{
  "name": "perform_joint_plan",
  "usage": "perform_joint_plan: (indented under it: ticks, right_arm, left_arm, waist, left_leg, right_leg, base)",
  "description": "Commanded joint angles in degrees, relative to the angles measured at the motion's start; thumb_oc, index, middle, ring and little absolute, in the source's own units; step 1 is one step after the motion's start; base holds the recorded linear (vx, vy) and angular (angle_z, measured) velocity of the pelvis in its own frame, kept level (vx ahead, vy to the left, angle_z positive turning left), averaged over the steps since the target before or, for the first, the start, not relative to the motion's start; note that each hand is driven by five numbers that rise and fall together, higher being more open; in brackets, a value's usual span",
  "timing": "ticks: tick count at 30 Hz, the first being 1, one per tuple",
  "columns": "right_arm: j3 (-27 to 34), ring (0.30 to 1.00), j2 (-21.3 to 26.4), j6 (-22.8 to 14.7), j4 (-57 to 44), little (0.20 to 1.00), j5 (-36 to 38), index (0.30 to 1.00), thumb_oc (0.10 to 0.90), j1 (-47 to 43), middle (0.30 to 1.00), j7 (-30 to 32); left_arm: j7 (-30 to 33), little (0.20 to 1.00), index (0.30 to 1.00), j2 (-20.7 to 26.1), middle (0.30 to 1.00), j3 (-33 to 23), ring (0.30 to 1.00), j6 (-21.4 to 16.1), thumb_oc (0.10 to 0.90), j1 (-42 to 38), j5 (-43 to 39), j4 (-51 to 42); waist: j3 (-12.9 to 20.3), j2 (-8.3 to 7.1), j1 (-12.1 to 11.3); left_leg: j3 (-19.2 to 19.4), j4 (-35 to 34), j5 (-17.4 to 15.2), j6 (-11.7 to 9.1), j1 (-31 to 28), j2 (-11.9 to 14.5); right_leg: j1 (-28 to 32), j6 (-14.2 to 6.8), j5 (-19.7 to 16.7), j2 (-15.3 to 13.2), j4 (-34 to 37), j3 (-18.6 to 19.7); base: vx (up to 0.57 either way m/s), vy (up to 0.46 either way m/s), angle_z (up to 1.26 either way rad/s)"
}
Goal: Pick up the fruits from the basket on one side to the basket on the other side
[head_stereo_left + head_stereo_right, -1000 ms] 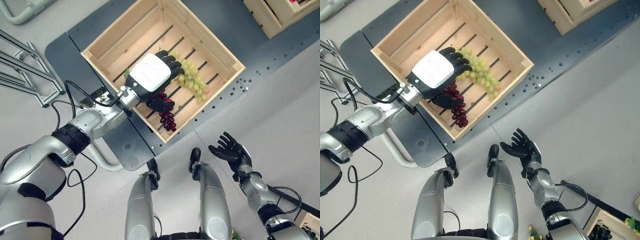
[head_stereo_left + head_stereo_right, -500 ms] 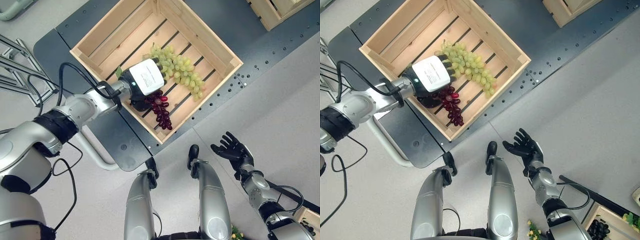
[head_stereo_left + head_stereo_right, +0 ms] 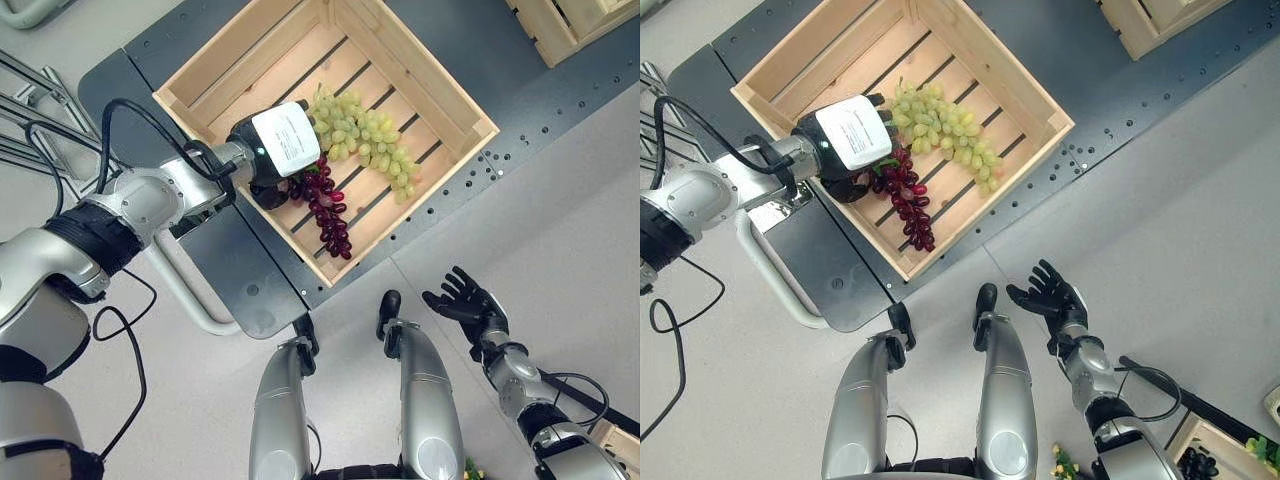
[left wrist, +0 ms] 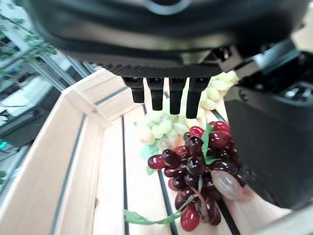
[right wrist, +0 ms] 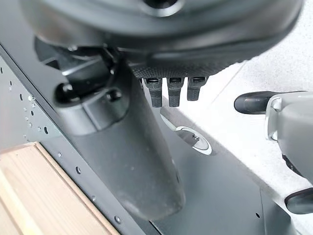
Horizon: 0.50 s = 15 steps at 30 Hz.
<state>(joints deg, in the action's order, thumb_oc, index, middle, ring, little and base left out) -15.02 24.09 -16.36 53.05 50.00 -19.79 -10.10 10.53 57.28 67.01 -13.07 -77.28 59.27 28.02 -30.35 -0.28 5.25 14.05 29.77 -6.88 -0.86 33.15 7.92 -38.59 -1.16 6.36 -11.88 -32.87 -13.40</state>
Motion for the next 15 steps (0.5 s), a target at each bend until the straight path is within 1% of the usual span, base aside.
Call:
perform_joint_plan:
  ticks: [1,2,3,4,6,7,8,9,13,15]
  right_arm:
    - [1.5,0.900,2.2,-4.0,-0.8,0.900,1.2,0.900,0.800,-0.5,0.900,-2.4]
    - [1.5,0.900,2.2,-4.0,-0.7,0.900,1.1,0.900,0.800,-0.6,0.900,-2.5]
    - [1.5,0.900,1.8,-4.0,-0.3,0.900,1.0,0.900,0.800,-0.6,0.900,-2.2]
    - [1.4,0.900,1.7,-4.2,0.0,0.900,0.9,0.900,0.800,-0.6,0.900,-2.2]
    - [1.4,0.900,1.5,-4.4,0.3,0.900,0.7,0.900,0.800,-0.6,0.900,-2.3]
    - [1.4,0.900,1.3,-4.5,0.6,0.900,0.6,0.900,0.800,-0.6,0.900,-2.1]
    - [1.3,0.900,1.2,-4.5,0.7,0.900,0.7,0.900,0.800,-0.7,0.900,-2.1]
    - [1.3,0.900,1.2,-4.5,0.7,0.900,0.7,0.900,0.800,-0.7,0.900,-2.1]
    - [1.3,0.900,1.2,-4.9,1.1,0.900,0.6,0.900,0.800,-0.8,0.900,-2.5]
    - [0.8,0.900,1.2,-4.8,0.8,0.900,0.4,0.900,0.800,-1.2,0.900,-2.1]
  left_arm:
    - [2.4,0.900,0.900,3.5,0.900,-2.0,0.900,-2.9,0.800,-8.1,0.0,-2.8]
    - [2.7,0.900,0.900,3.4,0.900,-1.9,0.900,-3.0,0.800,-8.2,0.0,-2.6]
    - [5.5,0.900,0.900,3.1,0.900,-1.6,0.900,-5.0,0.800,-8.5,0.6,-2.5]
    - [6.8,0.900,0.900,2.9,0.900,-1.5,0.900,-6.3,0.800,-8.5,0.4,-2.0]
    - [8.1,0.900,0.900,2.7,0.900,-1.4,0.900,-7.7,0.800,-8.6,0.8,-1.7]
    - [9.9,0.900,0.900,2.4,0.900,-1.3,0.900,-8.4,0.800,-8.3,1.3,-1.2]
    - [13.4,0.900,0.900,2.3,0.900,-1.2,0.900,-9.6,0.800,-8.3,2.4,-0.5]
    - [14.2,0.900,0.900,2.2,0.900,-1.3,0.900,-9.9,0.800,-8.3,2.8,-0.3]
    - [21.0,0.900,0.900,1.3,0.900,-1.5,0.900,-13.8,0.800,-8.1,5.8,1.9]
    - [23.4,0.900,0.900,0.7,0.900,-1.8,0.900,-15.0,0.800,-7.5,7.2,2.8]
  waist:
    - [0.6,1.24,0.0]
    - [0.6,1.22,0.0]
    - [0.6,1.12,0.1]
    - [0.6,1.05,0.1]
    - [0.6,0.98,0.2]
    - [0.6,0.92,0.2]
    - [0.6,0.81,0.2]
    - [0.6,0.79,0.2]
    - [0.6,0.48,0.5]
    - [0.6,0.39,0.8]
  left_leg:
    - [2.3,-1.6,-2.5,-0.3,-2.0,-0.8]
    - [2.3,-1.6,-2.5,-0.3,-2.0,-0.8]
    - [2.4,-1.4,-2.6,-0.3,-1.7,-0.7]
    - [2.5,-1.4,-2.7,-0.2,-1.6,-0.6]
    - [2.5,-1.2,-2.7,-0.2,-1.3,-0.5]
    - [2.5,-1.2,-2.6,-0.2,-1.1,-0.5]
    - [2.6,-1.0,-2.7,-0.2,-0.8,-0.4]
    - [2.6,-0.9,-2.7,-0.2,-0.7,-0.4]
    - [2.8,-0.2,-2.8,-0.2,0.5,0.0]
    - [2.9,0.1,-2.9,-0.3,1.1,0.2]
  right_leg:
    - [3.3,-3.2,0.5,1.7,2.8,0.0]
    - [3.3,-3.2,0.5,1.7,2.8,0.0]
    - [3.0,-3.3,0.6,1.8,2.7,0.1]
    - [2.8,-3.2,0.6,1.8,2.6,0.2]
    - [2.6,-3.3,0.5,1.9,2.6,0.2]
    - [2.4,-3.2,0.5,1.9,2.6,0.3]
    - [2.2,-3.2,0.4,2.0,2.6,0.3]
    - [2.1,-3.2,0.4,2.0,2.6,0.3]
    - [1.0,-3.1,0.3,2.2,2.3,0.6]
    - [0.5,-3.0,0.2,2.3,2.5,0.8]
  base:
    - [0.00,0.000,0.00]
    - [0.00,0.000,0.00]
    - [0.00,0.000,0.00]
    - [0.00,0.000,0.00]
    - [0.00,0.000,0.00]
    - [0.00,0.000,0.00]
    - [0.00,0.000,0.00]
    - [0.00,0.000,0.00]
    - [0.00,0.000,0.00]
    - [0.00,0.000,0.00]
